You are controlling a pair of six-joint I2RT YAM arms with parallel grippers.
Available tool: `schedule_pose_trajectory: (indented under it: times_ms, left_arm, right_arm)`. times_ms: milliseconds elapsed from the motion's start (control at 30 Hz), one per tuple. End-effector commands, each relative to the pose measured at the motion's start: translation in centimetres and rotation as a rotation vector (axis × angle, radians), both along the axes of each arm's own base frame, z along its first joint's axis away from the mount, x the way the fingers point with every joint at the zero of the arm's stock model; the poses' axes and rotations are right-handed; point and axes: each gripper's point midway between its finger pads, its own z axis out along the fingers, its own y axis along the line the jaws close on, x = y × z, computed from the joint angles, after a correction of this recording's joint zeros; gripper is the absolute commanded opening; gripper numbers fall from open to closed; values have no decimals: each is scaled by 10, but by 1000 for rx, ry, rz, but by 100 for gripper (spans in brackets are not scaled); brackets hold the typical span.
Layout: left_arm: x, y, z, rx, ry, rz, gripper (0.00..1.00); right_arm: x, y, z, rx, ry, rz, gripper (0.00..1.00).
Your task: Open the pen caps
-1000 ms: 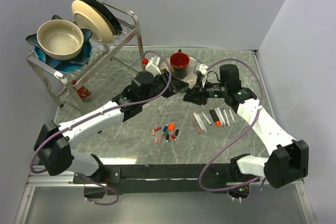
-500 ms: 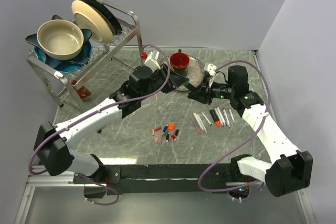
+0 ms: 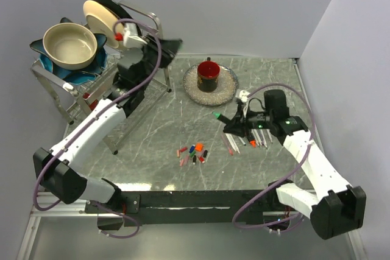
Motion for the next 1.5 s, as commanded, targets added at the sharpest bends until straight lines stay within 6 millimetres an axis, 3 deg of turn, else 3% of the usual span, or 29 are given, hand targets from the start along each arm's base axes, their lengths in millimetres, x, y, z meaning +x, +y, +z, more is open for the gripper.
schedule_pose_trajectory:
  times_ms: [0,133,200,267,300,367,467,500,533,567,600,633,700,733,1033,1267,1467]
  left_arm:
    - [-10,13,73,-172,-146,54,1]
    - [-18,4,78,-119,-165,-5,1]
    - [-28,-3,70,-56,-174,-66,1]
    - [-34,-11,49,29,-165,-119,1]
    - [-47,-18,44,60,-181,-196,1]
    - [-56,-28,7,148,-127,-276,1]
    - [-74,-29,-73,326,25,-369,1]
    - [-85,-22,-98,373,86,-383,1]
    - [-92,-14,-142,427,172,-376,1]
    - [-99,-7,-163,455,214,-375,1]
    - [-109,1,-172,467,226,-370,1]
    - [-120,11,-210,505,309,-367,1]
    - [-136,22,-227,503,350,-357,1]
    - [-146,29,-251,524,409,-353,1]
    - [-185,65,-328,564,660,-264,1]
    - [-197,65,-369,591,749,-281,1]
    - [-205,55,-393,629,790,-326,4]
  right_arm:
    - [-10,7,-11,-17,78,31,0]
    - [8,-10,-1,-31,23,-75,0]
    - [22,-26,-5,-80,-2,-164,0]
    - [36,-44,-10,-119,5,-255,0]
    - [42,-50,-14,-139,19,-289,0]
    - [52,-66,-25,-200,45,-368,0]
    - [60,-84,-50,-315,123,-445,2]
    - [62,-88,-60,-347,164,-456,4]
    - [58,-93,-69,-382,199,-468,7]
    - [59,-100,-77,-423,213,-495,10]
    - [58,-105,-86,-448,233,-511,11]
    - [57,-108,-90,-463,240,-525,11]
    - [58,-113,-101,-488,269,-551,12]
    - [57,-113,-104,-495,288,-556,12]
    - [61,-120,-144,-576,432,-607,17]
    - [63,-121,-155,-600,461,-634,22]
    - [59,-120,-167,-642,489,-618,26]
